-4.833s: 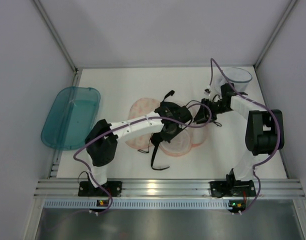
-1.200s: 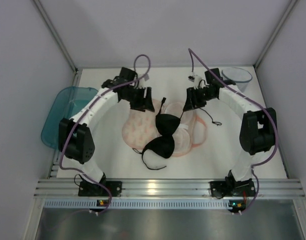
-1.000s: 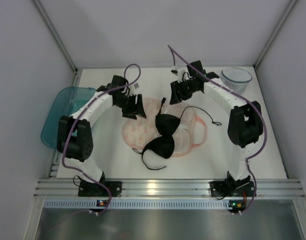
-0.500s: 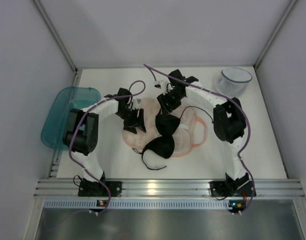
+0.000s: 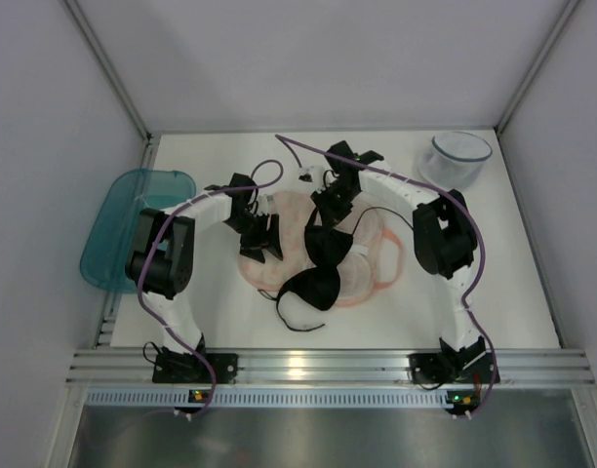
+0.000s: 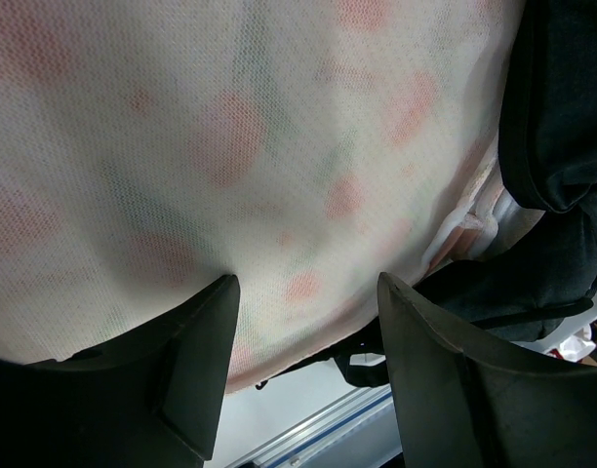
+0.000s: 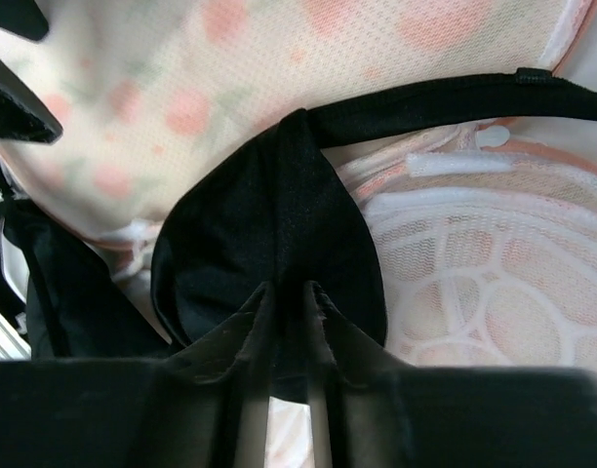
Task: Place the bra in the laundry bag and zip it closed
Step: Adjust the bra in the laundry bag.
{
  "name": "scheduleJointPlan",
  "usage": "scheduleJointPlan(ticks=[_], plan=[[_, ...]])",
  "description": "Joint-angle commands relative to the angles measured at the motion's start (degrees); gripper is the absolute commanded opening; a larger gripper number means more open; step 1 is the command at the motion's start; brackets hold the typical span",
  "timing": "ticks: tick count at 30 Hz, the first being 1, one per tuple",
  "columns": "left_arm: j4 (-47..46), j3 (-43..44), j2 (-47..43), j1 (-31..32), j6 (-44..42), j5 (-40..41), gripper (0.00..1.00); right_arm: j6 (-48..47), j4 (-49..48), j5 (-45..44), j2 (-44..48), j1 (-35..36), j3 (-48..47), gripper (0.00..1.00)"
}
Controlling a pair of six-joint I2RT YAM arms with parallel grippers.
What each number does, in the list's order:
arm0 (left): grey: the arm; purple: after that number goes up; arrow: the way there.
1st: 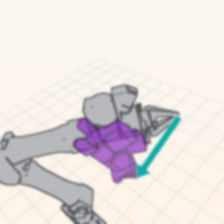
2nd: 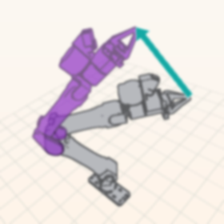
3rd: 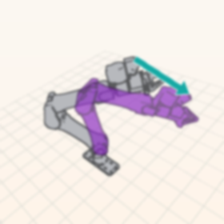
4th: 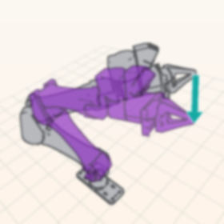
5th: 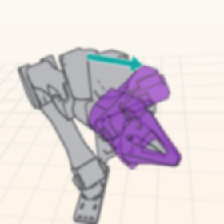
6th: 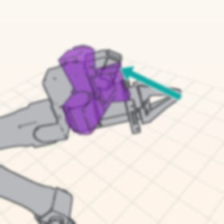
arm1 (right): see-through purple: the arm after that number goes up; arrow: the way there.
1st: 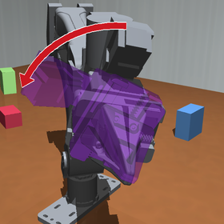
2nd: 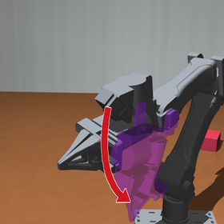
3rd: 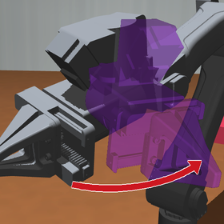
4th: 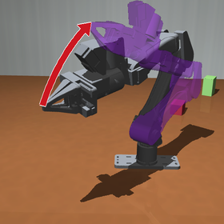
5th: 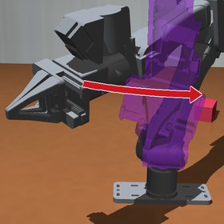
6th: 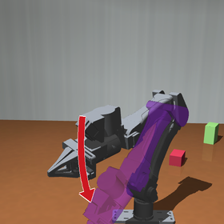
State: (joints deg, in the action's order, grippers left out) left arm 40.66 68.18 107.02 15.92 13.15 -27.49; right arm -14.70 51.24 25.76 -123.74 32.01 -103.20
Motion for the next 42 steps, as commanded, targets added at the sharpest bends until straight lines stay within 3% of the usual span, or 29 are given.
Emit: scheduleJointPlan(ticks=[1, 2, 12, 25, 27, 28, 30, 31, 36, 38, 42], plan=[[-1.55, 0.55, 1.43, -0.54, -1.46, 3.14, 0.65, -1.47, 1.23, 0.61, 0.17, 0.16, -0.86, 0.06], [-1.55, 0.55, 1.43, -0.54, -1.46, 3.14, 0.65, -1.47, 0.88, 0.70, 0.34, -0.02, -0.78, 0.00], [-1.47, -0.07, 1.96, -0.54, -2.25, 5.78, 0.65, -2.08, -2.11, -2.46, 6.32, -6.25, -3.23, 0.00], [-1.29, 0.02, 3.37, -0.54, -2.60, 7.27, 0.66, -4.81, -5.89, -4.58, 2.63, -10.56, -4.47, 0.00], [-1.29, 0.11, 3.54, -0.54, -2.69, 6.92, 0.66, -5.25, -4.93, -4.93, 2.10, -10.39, -4.64, 0.08], [-1.12, 0.28, 3.54, -0.54, -2.60, 6.66, 0.66, -5.34, -4.58, -6.06, 2.28, -10.13, -4.73, 0.24], [-1.03, 0.55, 3.72, -0.63, -2.51, 6.57, 0.66, -5.08, -3.96, -6.94, 3.41, -9.95, -3.95, 0.47], [-1.20, 0.72, 3.72, -0.54, -2.51, 6.65, 0.66, -4.64, -3.96, -7.04, 5.51, -10.04, -3.77, 0.51], [-1.20, 0.99, 4.60, -0.54, -1.90, 5.25, 0.66, -4.02, -0.28, -4.86, 13.78, -9.34, -4.03, 0.57], [-1.20, 1.42, 4.95, -0.54, -1.81, 4.99, 0.66, -3.76, 1.66, -2.13, 17.38, -8.29, -2.89, 0.54], [-0.59, 2.39, 6.26, -0.63, -2.16, 4.02, 0.66, -4.81, 1.94, -0.88, 24.14, -0.58, 8.76, 0.40]])
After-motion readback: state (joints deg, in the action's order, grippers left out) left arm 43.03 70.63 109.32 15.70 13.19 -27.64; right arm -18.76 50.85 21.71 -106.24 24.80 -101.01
